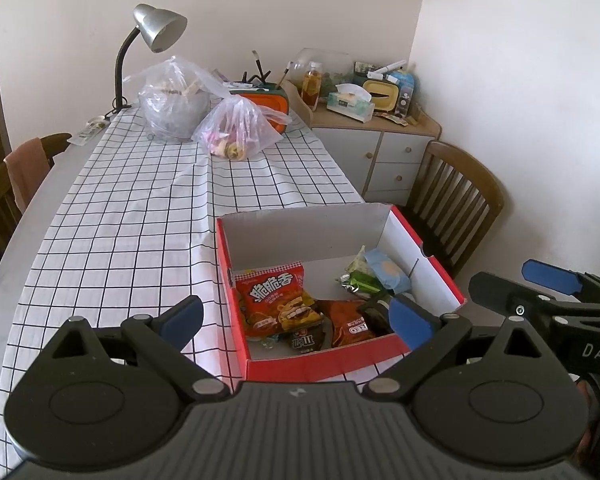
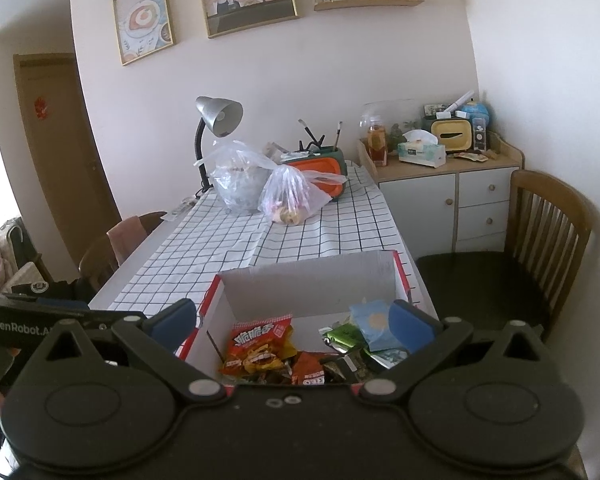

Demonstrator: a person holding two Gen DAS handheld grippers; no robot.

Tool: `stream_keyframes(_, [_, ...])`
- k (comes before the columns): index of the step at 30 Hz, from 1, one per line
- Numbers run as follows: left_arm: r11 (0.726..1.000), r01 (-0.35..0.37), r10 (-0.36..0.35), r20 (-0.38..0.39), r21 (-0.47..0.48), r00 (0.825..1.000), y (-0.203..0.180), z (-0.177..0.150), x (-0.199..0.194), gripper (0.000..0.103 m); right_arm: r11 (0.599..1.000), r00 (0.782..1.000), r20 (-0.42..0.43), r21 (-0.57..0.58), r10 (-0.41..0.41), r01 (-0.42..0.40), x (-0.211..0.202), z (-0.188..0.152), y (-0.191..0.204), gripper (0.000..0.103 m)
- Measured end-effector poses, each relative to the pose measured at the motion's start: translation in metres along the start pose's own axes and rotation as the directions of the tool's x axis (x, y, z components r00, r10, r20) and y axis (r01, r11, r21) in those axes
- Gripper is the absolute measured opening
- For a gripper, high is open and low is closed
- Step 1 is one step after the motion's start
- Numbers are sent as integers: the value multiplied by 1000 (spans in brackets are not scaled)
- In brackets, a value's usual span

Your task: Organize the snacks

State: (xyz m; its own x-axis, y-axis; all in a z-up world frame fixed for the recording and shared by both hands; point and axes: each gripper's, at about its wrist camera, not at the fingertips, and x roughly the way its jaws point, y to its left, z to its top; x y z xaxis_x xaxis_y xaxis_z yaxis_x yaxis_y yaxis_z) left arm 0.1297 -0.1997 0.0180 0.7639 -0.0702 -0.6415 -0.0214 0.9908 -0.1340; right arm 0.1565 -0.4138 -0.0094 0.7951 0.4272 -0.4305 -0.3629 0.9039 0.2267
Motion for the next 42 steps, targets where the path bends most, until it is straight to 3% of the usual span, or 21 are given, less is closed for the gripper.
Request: stream_keyframes(42, [1000, 7, -6, -42, 10, 999, 1, -4, 8, 100, 999, 998, -53, 29, -15, 17, 8, -10, 0, 103])
